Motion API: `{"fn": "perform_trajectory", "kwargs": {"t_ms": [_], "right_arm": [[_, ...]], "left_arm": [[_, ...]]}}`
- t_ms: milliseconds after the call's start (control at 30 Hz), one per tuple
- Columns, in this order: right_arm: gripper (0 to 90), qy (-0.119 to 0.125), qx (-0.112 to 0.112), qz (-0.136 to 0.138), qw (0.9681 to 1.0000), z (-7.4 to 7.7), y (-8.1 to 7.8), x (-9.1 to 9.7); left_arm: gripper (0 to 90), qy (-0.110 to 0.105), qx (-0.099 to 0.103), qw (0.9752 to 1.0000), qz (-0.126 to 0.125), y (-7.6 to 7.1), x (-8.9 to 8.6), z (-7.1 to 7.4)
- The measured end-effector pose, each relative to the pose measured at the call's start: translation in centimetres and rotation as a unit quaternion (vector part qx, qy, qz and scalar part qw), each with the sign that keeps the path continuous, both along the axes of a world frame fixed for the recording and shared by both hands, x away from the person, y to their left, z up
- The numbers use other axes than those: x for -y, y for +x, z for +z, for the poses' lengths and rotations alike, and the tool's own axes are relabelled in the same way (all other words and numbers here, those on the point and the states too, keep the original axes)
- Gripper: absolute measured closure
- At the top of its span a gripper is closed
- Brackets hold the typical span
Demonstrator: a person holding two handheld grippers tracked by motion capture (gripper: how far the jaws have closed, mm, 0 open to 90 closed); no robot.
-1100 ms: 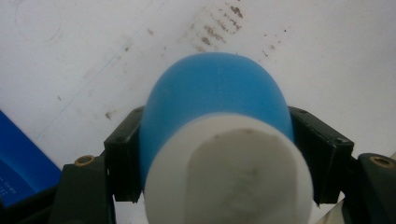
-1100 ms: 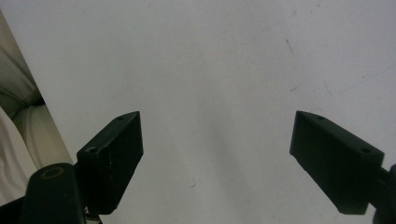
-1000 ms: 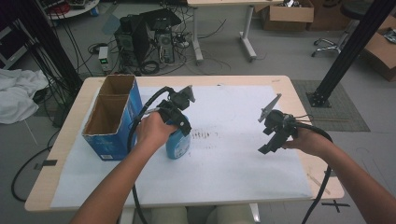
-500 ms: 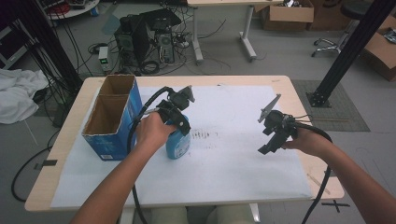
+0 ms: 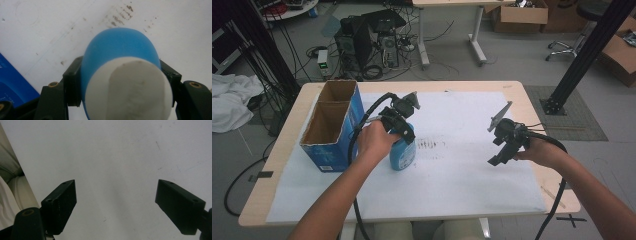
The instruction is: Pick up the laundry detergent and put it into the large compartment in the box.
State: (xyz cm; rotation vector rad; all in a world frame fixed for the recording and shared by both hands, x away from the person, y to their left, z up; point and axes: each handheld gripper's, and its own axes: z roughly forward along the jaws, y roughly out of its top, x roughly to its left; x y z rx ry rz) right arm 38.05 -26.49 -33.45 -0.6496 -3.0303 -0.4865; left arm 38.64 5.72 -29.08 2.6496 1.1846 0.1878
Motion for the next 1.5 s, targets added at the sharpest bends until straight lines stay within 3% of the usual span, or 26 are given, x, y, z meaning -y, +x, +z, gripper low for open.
{"fn": "perform_trajectory", "kwargs": {"t_ms": [333, 500, 600, 867, 1100, 1333, 1500], "right_arm": [[17.2, 0.001, 0.000, 0.000, 1.0000, 0.0, 0.0, 0.1], [17.3, 0.001, 0.000, -0.001, 1.0000, 0.0, -0.1, 0.2], [17.2, 0.000, 0.001, 0.000, 1.0000, 0.0, -0.1, 0.3], [17.3, 0.000, 0.002, 0.002, 1.0000, 0.1, -0.2, 0.2], [17.3, -0.001, 0.004, 0.006, 1.0000, 0.2, -0.2, 0.0], [17.3, 0.003, 0.009, 0.010, 0.9999, 0.5, 0.0, 0.0], [17.4, 0.002, 0.011, 0.010, 0.9999, 0.8, -0.1, 0.0]], "left_arm": [[37.8, -0.004, -0.011, 0.9999, 0.006, 0.0, -0.3, 0.7], [37.9, -0.008, -0.005, 0.9998, 0.015, -0.2, -0.7, 3.7], [37.9, -0.010, -0.004, 0.9991, 0.042, -0.2, -1.2, 5.8], [37.9, -0.009, 0.010, 0.9970, 0.076, -0.2, -2.5, 11.5], [37.9, -0.018, 0.023, 0.9927, 0.117, -0.1, -4.1, 15.0], [37.9, -0.017, 0.021, 0.9862, 0.163, 0.3, -5.8, 16.9], [37.9, -0.033, 0.026, 0.9780, 0.204, 0.4, -7.4, 17.9]]}}
